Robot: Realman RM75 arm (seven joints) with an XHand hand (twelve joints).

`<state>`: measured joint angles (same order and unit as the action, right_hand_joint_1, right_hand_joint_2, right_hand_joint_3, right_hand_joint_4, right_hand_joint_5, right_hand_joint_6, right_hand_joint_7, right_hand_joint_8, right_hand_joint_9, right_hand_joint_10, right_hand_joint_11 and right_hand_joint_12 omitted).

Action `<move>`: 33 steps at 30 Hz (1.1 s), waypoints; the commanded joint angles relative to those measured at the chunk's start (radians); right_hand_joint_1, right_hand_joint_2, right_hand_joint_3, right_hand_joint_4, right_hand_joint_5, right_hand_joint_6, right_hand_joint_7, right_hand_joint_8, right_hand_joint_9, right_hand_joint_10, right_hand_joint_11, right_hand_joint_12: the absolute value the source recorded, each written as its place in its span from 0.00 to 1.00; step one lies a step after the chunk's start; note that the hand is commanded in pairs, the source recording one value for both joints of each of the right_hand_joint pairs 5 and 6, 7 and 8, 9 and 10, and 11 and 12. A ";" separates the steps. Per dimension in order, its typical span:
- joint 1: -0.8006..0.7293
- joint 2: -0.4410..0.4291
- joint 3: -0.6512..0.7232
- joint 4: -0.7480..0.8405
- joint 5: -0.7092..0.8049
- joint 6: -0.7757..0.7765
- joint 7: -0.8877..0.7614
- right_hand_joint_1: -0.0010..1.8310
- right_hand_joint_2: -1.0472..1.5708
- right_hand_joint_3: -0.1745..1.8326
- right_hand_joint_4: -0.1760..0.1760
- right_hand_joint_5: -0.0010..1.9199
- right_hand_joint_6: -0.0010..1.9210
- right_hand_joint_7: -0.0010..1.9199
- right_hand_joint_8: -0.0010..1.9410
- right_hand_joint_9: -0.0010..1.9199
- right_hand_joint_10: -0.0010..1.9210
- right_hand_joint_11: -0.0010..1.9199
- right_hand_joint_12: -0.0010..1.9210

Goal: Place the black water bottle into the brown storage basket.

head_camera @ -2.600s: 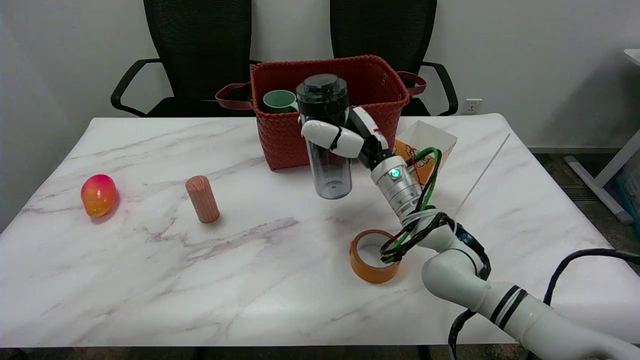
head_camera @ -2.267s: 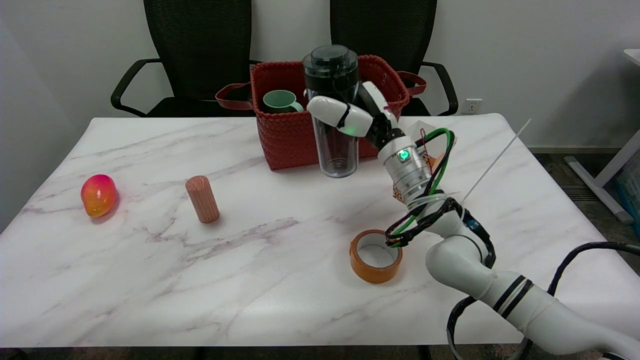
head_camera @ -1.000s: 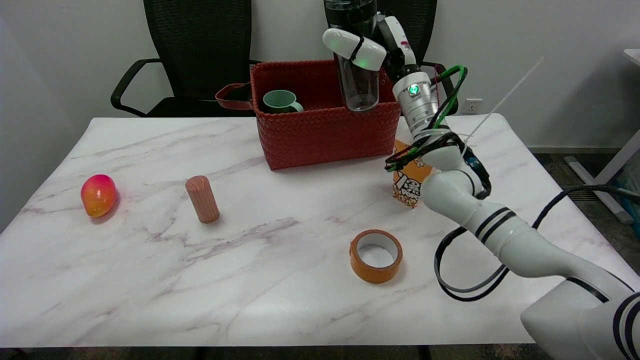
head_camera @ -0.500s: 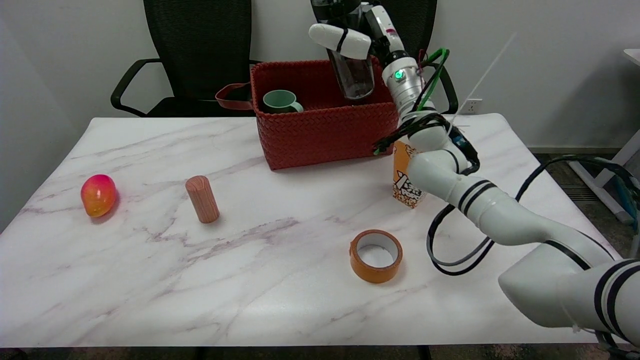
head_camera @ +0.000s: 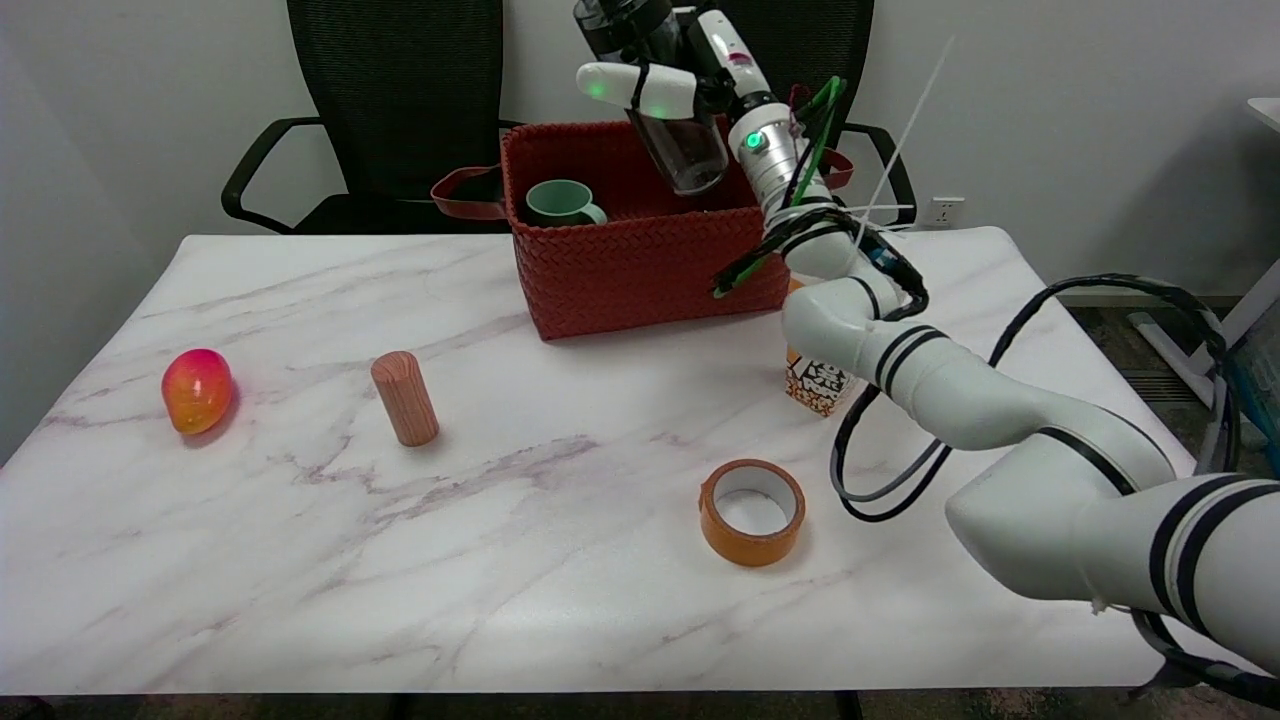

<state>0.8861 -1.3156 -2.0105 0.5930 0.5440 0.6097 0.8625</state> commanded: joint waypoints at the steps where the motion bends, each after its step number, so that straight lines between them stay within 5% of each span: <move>1: 0.120 -0.113 -0.014 -0.199 -0.106 0.010 -0.157 0.46 0.64 0.00 0.50 0.46 0.46 0.68 0.67 0.62 0.62 0.73 0.73; 22: 0.147 -0.183 -0.009 -0.316 -0.097 0.009 -0.520 0.43 0.67 0.00 0.50 0.46 0.46 0.67 0.66 0.60 0.60 0.66 0.66; 33: 0.152 -0.172 0.021 -0.337 -0.094 0.008 -0.535 0.42 0.70 0.00 0.50 0.47 0.47 0.66 0.65 0.59 0.59 0.59 0.59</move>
<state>1.0184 -1.4722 -2.0147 0.3189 0.4527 0.6190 0.4470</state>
